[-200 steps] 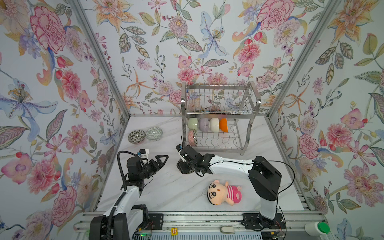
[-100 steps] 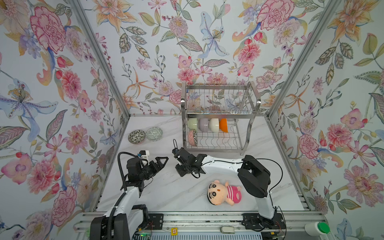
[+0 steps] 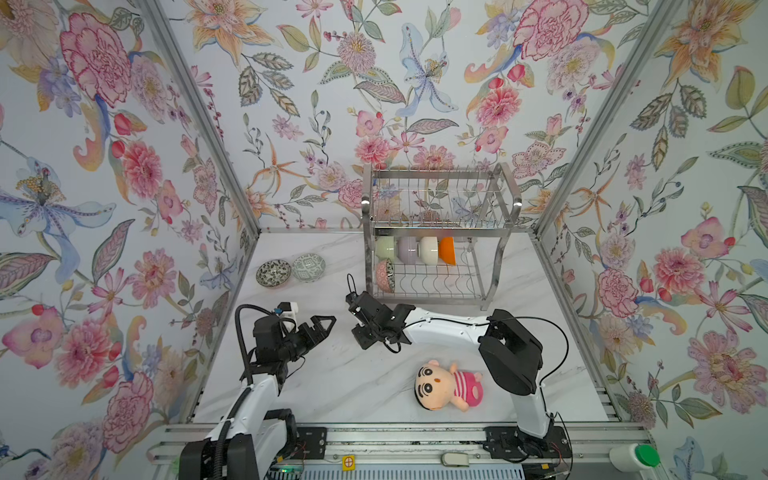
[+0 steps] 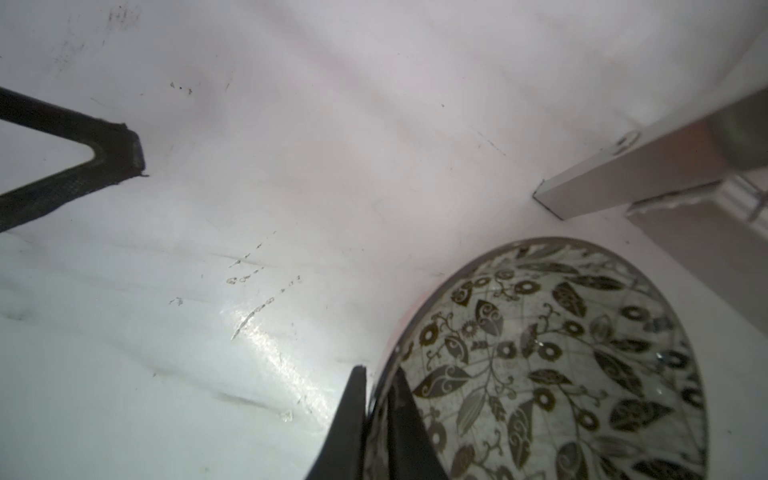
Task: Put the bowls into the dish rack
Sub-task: 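Grasp the bowl rim with the right gripper while the left arm draws back, then lift the bowl and carry it into the rack with the right gripper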
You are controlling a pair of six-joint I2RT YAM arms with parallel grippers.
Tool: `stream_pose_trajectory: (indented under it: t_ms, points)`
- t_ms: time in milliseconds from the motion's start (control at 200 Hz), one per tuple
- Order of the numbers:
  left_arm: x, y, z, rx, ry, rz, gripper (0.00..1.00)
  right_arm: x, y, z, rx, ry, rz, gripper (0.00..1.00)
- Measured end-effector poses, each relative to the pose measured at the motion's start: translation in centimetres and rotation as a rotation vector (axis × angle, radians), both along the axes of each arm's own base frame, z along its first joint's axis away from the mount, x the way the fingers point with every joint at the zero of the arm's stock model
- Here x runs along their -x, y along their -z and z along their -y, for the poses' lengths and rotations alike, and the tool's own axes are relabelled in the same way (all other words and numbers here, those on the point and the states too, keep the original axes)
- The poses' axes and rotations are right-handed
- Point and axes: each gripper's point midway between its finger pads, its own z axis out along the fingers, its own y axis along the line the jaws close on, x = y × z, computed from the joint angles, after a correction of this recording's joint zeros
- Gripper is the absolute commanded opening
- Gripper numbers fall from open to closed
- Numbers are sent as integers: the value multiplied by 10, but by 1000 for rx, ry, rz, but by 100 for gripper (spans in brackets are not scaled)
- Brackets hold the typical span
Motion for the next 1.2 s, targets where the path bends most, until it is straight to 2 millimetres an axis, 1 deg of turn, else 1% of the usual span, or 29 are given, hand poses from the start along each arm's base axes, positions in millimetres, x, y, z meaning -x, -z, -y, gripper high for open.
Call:
stream_pose_trajectory:
  t_ms: [100, 175, 235, 310, 425, 525, 631, 826, 916, 1076, 1146, 1201]
  points:
    - [1, -1, 11, -15, 31, 1, 99, 2, -5, 9, -13, 1, -21, 0]
    - [1, -3, 20, -29, 58, 8, 99, 6, -9, 20, -23, 0, -45, 0]
    - [1, -4, 28, -41, 77, 10, 99, 7, -17, 31, -45, 4, -63, 0]
    - [0, -4, 36, -55, 97, 10, 99, 7, -32, 45, -106, 13, -81, 0]
    - [-1, -4, 45, -77, 117, 9, 99, 1, -65, 68, -269, 38, -77, 0]
    - [-4, -8, 53, -96, 130, 22, 99, -10, -90, 89, -409, 78, -53, 0]
    - [-7, -13, 65, -111, 154, 46, 99, -22, -103, 103, -529, 114, -45, 0]
    - [-8, -16, 96, -131, 218, 73, 99, -37, -111, 113, -673, 148, -53, 0]
    - [-10, -20, 111, -136, 242, 90, 99, -46, -123, 115, -752, 161, -42, 0]
    - [-14, -32, 136, -136, 278, 136, 99, -74, -150, 128, -892, 195, 14, 0]
    - [-16, -37, 144, -134, 286, 152, 99, -86, -155, 134, -929, 211, 35, 0]
    - [-16, -39, 150, -132, 296, 163, 99, -95, -154, 136, -952, 223, 39, 0]
